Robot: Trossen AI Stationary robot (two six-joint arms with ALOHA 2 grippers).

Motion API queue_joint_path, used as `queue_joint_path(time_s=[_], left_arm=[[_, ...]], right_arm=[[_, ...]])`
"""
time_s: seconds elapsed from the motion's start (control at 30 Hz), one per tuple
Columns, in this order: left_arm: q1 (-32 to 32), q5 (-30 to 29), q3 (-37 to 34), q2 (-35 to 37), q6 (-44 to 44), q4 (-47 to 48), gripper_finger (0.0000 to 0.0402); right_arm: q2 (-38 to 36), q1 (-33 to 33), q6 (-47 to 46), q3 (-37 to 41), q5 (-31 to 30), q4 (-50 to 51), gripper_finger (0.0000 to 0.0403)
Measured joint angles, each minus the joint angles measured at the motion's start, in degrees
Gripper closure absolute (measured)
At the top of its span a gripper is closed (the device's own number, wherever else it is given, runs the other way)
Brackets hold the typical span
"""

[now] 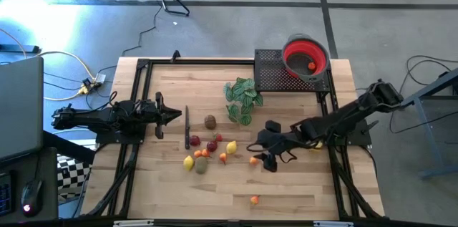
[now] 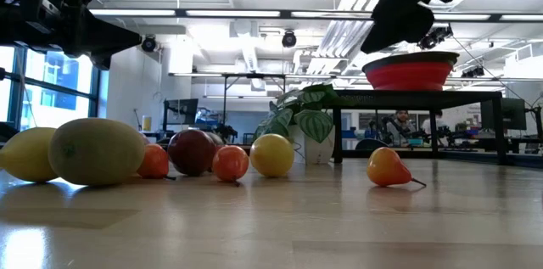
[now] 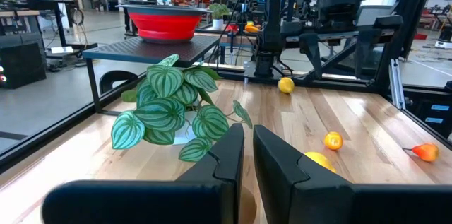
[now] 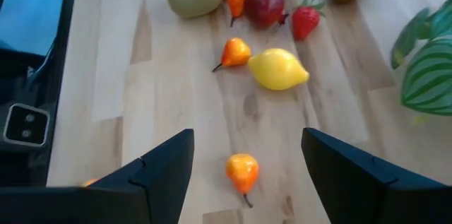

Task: Pick & Place Fruit
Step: Put the orange pear into the red colander

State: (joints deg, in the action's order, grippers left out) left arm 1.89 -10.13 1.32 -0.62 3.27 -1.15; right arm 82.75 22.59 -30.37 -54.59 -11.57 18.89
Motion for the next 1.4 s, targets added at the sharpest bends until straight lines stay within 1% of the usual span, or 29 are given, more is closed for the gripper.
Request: queue_joint_path(time_s=[0.2,0.5,0.83,1.17,1.4], left_arm=[[0.0,0.0,0.0,0.0,0.0,0.0,0.0368],[0.0,0.0,0.0,0.0,0.0,0.0,0.0368],[0.0,0.0,0.0,0.0,0.0,0.0,0.0368],[0.0,0.0,0.0,0.0,0.0,0.0,0.0368],[0.0,0.1,0.0,0.0,0.0,0.2,0.0368]], right_arm=[[5.1,1.9,0.2,0.0,-0.4,-0.5,0.0148],[11.5,2.0,-0.4,0.0,0.1,-3.6,0.0148],[13.9,2.1,-1.4,0.0,0.6,-4.3,0.0148],[18.9,2.2,-1.5,0.0,1.1,-4.6,0.0148],[19.9,2.2,-1.5,0.0,0.0,-5.2,0.0148]])
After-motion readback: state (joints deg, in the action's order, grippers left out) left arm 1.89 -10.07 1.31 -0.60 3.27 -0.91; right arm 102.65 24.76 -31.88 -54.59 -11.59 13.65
